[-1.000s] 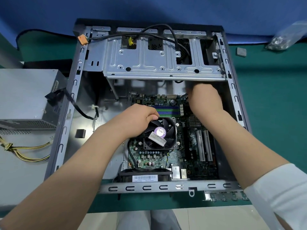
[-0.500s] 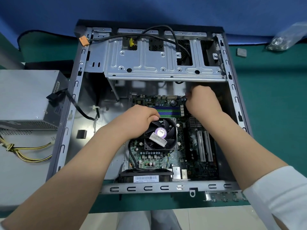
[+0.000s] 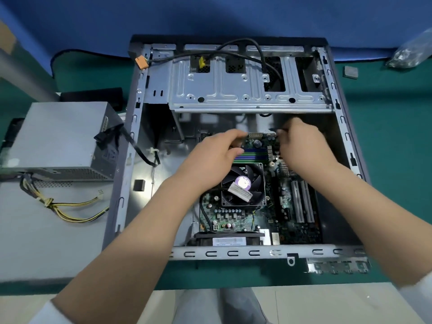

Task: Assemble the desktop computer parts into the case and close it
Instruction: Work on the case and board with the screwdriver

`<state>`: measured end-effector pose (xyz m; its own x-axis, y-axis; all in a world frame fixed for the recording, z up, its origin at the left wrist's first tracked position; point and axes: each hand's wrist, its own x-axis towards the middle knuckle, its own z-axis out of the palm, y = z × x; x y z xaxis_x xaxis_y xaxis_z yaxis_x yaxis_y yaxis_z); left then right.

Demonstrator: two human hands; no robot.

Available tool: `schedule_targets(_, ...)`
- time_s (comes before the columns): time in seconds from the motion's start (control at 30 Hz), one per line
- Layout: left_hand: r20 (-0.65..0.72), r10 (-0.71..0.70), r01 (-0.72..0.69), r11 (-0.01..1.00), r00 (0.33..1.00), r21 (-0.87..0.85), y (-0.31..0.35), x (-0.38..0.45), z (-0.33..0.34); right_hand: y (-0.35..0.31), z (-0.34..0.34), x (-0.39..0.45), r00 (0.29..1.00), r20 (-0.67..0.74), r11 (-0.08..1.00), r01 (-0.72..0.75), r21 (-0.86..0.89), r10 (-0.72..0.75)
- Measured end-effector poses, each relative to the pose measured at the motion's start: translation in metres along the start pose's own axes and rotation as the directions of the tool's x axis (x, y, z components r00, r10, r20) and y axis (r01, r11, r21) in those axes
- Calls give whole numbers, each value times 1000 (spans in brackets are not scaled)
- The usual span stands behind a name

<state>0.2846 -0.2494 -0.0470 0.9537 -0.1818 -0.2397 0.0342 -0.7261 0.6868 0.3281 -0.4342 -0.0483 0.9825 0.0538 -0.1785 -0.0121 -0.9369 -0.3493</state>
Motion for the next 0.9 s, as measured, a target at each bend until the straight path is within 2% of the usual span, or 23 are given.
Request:
schedule_targets(0.07, -96, 23, -24, 1000, 995, -16, 7, -5, -8, -7, -15, -7, 999, 31, 994, -13, 106, 9)
schedule_targets(0.13, -132, 46, -45, 999, 990, 15, 11, -11, -17, -19, -33, -13, 988, 153, 952, -74, 296, 29)
schedule_targets(0.2, -136, 53, -51, 999, 989, 18, 12, -17, -30, -35, -50, -18, 961, 273, 846, -174, 504, 35)
schedule_targets(0.27, -153, 29, -33, 999, 988, -21, 10, -22, -48, -56, -63, -21, 936, 351, 731, -245, 637, 8)
schedule_targets(0.37, -207, -43, 0, 979, 977, -204, 3, -27, -79, -88, -70, -20, 913, 402, 592, -289, 753, -65)
schedule_targets(0.53, -263, -83, -23, 926, 961, -376, -14, -28, -120, -136, -70, -1, 916, 383, 415, -304, 857, -122)
schedule_targets(0.63, -225, -82, -9, 927, 971, -375, -30, -26, -140, -160, -67, 14, 916, 379, 356, -313, 881, -132)
schedule_targets(0.83, -203, -85, -33, 855, 976, -518, -59, -14, -162, -198, -50, 41, 905, 391, 286, -336, 898, -166)
schedule_targets(0.9, -214, -82, -50, 835, 973, -548, -67, -7, -167, -209, -42, 49, 888, 410, 336, -328, 883, -209)
